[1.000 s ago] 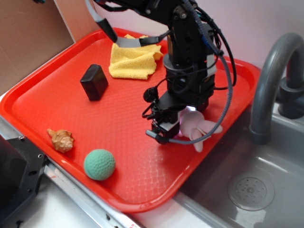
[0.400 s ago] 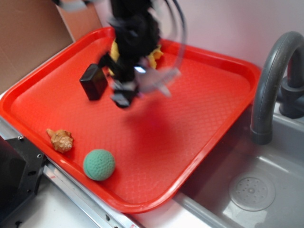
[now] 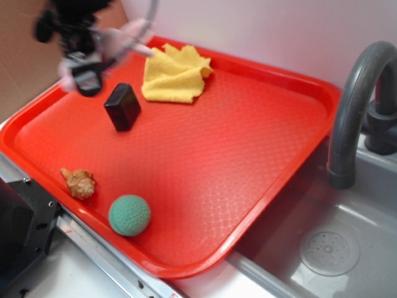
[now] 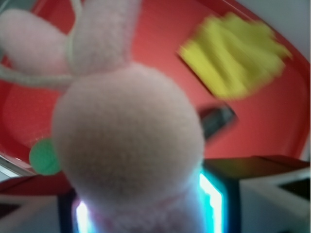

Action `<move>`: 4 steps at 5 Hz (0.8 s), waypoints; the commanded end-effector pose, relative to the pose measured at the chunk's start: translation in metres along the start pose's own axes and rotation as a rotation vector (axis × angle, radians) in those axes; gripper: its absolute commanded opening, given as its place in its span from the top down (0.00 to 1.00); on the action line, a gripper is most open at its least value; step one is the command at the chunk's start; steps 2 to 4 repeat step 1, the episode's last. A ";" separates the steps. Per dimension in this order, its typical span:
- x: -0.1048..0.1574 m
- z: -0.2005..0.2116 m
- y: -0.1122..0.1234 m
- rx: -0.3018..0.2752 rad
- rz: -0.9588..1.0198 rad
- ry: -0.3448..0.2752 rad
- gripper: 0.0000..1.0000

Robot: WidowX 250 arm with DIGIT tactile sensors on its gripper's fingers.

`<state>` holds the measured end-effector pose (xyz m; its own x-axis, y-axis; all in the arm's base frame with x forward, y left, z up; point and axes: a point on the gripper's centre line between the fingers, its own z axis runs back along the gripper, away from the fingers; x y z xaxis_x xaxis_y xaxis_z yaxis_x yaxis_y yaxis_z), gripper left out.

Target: Grab the pink bunny.

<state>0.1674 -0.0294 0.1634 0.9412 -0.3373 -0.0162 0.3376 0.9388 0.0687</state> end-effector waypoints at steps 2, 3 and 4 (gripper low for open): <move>0.007 -0.004 -0.018 -0.099 0.497 0.062 1.00; 0.007 -0.004 -0.018 -0.099 0.497 0.062 1.00; 0.007 -0.004 -0.018 -0.099 0.497 0.062 1.00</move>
